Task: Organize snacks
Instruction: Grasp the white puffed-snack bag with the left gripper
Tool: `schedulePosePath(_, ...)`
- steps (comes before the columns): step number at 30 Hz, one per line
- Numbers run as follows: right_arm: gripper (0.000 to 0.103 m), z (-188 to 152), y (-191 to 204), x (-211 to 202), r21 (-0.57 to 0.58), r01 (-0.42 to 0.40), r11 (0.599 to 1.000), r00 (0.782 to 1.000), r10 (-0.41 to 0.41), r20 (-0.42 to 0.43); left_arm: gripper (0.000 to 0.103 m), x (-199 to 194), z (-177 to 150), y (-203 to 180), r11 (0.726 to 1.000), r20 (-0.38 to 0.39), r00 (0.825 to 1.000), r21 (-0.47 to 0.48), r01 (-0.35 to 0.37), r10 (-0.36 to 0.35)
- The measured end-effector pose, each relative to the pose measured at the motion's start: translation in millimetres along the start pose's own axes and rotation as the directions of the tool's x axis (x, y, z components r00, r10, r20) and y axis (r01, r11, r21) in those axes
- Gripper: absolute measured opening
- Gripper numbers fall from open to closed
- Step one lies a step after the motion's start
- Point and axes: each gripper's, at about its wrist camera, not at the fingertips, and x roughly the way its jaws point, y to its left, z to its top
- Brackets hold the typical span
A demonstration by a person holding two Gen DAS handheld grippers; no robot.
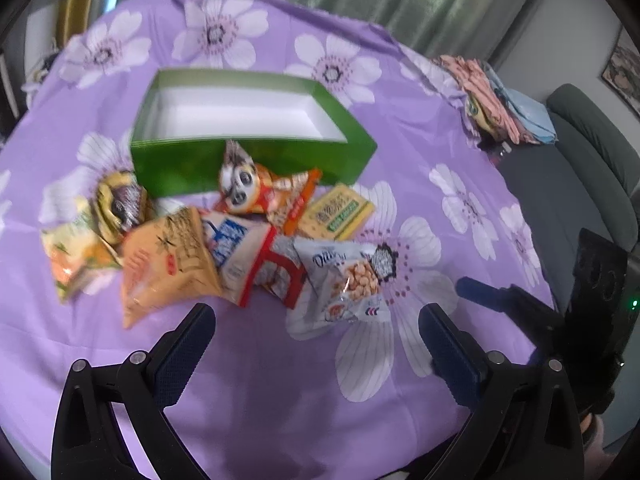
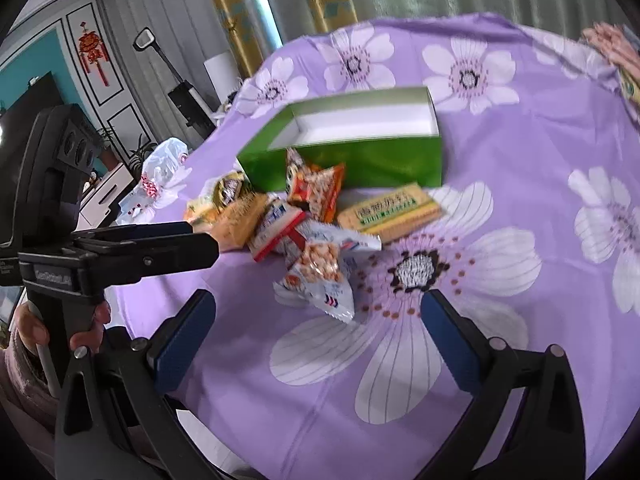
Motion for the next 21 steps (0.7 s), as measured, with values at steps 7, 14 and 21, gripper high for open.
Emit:
schedulePosePath(7,0.089,-3,0,29,-0.013,-0.036,0.999,0.999,0.035,-0.037,0.101,24,0,-7,0.998,-0.038,0.998,0.013,0.056,-0.056)
schedulePosePath(14,0.079,-1,-6,46,0.012,-0.080,0.997,0.995,0.081,-0.050,0.100,47,7,-11,0.997,-0.069,0.995,0.033,0.076,-0.073)
schedulePosePath(21,0.064,0,-16,60,0.044,-0.126,0.991,0.990,0.129,-0.060,0.074,68,13,-9,0.995,-0.116,0.989,0.017,0.098,-0.096)
